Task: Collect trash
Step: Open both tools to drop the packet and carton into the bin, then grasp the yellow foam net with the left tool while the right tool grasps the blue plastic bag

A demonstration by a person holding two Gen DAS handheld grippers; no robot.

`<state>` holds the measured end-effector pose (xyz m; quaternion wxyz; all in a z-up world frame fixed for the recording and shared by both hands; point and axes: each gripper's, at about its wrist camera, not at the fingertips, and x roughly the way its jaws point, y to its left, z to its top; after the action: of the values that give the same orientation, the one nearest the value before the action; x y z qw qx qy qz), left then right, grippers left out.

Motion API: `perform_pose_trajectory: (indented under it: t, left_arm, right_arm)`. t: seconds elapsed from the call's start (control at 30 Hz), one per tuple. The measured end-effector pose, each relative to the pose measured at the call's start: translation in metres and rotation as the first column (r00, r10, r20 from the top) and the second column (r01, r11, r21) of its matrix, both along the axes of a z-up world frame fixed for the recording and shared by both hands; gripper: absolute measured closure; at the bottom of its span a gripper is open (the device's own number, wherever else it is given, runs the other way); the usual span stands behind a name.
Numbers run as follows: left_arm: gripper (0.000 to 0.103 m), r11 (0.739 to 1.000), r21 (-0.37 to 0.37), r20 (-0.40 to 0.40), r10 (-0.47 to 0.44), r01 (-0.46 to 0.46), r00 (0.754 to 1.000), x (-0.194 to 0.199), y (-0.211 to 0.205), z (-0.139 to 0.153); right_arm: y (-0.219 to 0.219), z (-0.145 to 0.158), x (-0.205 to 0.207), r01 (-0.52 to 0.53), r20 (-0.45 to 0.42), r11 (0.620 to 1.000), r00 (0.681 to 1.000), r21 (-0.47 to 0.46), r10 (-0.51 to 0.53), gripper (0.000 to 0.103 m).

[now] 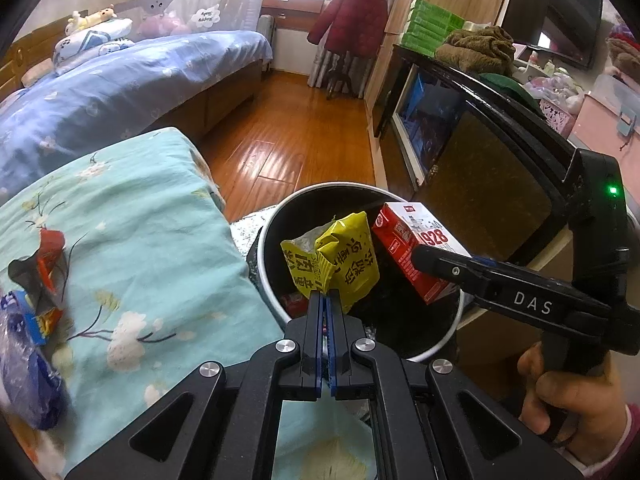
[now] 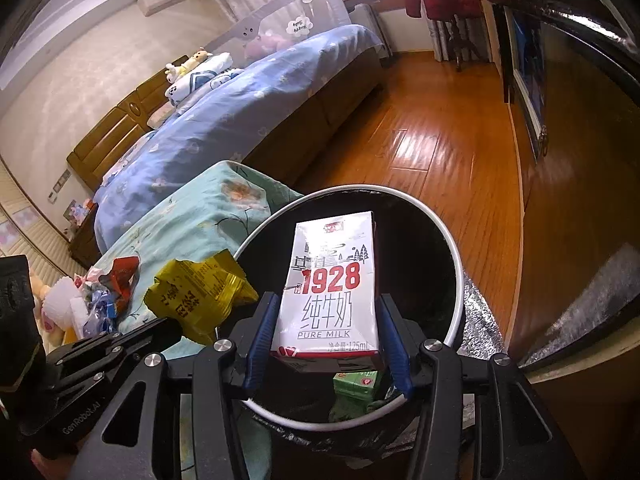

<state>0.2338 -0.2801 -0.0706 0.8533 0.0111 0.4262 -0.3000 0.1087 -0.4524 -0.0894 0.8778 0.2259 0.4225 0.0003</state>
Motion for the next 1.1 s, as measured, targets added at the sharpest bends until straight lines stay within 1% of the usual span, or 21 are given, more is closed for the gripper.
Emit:
perform_pose_trajectory:
  t: [0.17, 0.27, 0.33, 0.37, 0.4, 0.47, 0.5, 0.53, 0.6, 0.67, 0.83, 1.1]
  left_arm:
    - [0.103, 1.000, 0.001, -0.010, -0.006, 0.006, 1.000, 0.005, -0.009, -0.001]
    - [0.097, 1.000, -0.004, -0.036, -0.014, 0.014, 0.999, 0.006, -0.011, -0.004]
    - [0.083, 1.000, -0.006, -0.031, -0.006, 0.005, 0.999, 0.004, -0.007, -0.004]
    - [0.080, 1.000, -0.006, -0.025, 0.000, -0.001, 1.000, 0.003, -0.005, -0.003]
    - [0.074, 1.000, -0.009, -0.023, 0.006, -0.006, 1.000, 0.001, -0.003, -0.003]
    - [0.065, 1.000, -0.013, -0.027, 0.017, -0.018, 0.999, -0.003, 0.003, -0.002]
    - [0.052, 1.000, -0.010, -0.027, 0.025, -0.025, 0.999, -0.005, 0.006, -0.003]
    - [0.043, 0.999, -0.007, -0.023, 0.037, -0.037, 0.999, -0.009, 0.010, -0.002]
    - [0.042, 0.999, -0.017, -0.012, 0.051, -0.052, 0.999, -0.016, 0.020, 0.000]
    - [0.042, 0.997, -0.026, -0.014, 0.070, -0.071, 0.997, -0.025, 0.031, 0.000]
    - [0.042, 0.991, -0.054, -0.023, 0.123, -0.124, 0.992, -0.050, 0.062, 0.001]
    - [0.042, 0.976, -0.061, -0.021, 0.210, -0.211, 0.977, -0.092, 0.113, 0.004]
  right_arm:
    - [-0.004, -0.002, 0.005, 0.007, -0.009, 1.000, 1.000, 0.001, -0.007, 0.052]
    - [-0.007, -0.003, 0.004, 0.015, -0.007, 1.000, 1.000, 0.016, -0.015, 0.049]
    - [-0.009, -0.003, 0.002, 0.025, -0.004, 0.999, 1.000, 0.033, -0.025, 0.047]
    - [-0.010, -0.003, 0.001, 0.030, -0.002, 0.999, 1.000, 0.033, -0.030, 0.041]
    - [-0.010, -0.001, -0.001, 0.035, 0.005, 0.999, 0.999, 0.034, -0.036, 0.034]
    - [-0.009, 0.002, -0.004, 0.037, 0.017, 0.999, 0.999, 0.038, -0.038, 0.028]
    - [-0.007, 0.003, -0.005, 0.036, 0.020, 0.999, 0.999, 0.040, -0.037, 0.022]
    - [-0.006, 0.005, -0.007, 0.034, 0.025, 0.998, 0.999, 0.047, -0.035, 0.020]
    - [0.000, 0.008, -0.011, 0.026, 0.038, 0.998, 0.999, 0.057, -0.029, 0.013]
    - [0.006, 0.010, -0.014, 0.020, 0.043, 0.998, 0.999, 0.054, -0.023, 0.012]
    - [0.029, 0.014, -0.020, -0.016, 0.056, 0.998, 0.998, 0.067, 0.012, 0.011]
    - [0.077, 0.018, -0.027, -0.095, 0.076, 0.991, 0.993, 0.098, 0.088, 0.011]
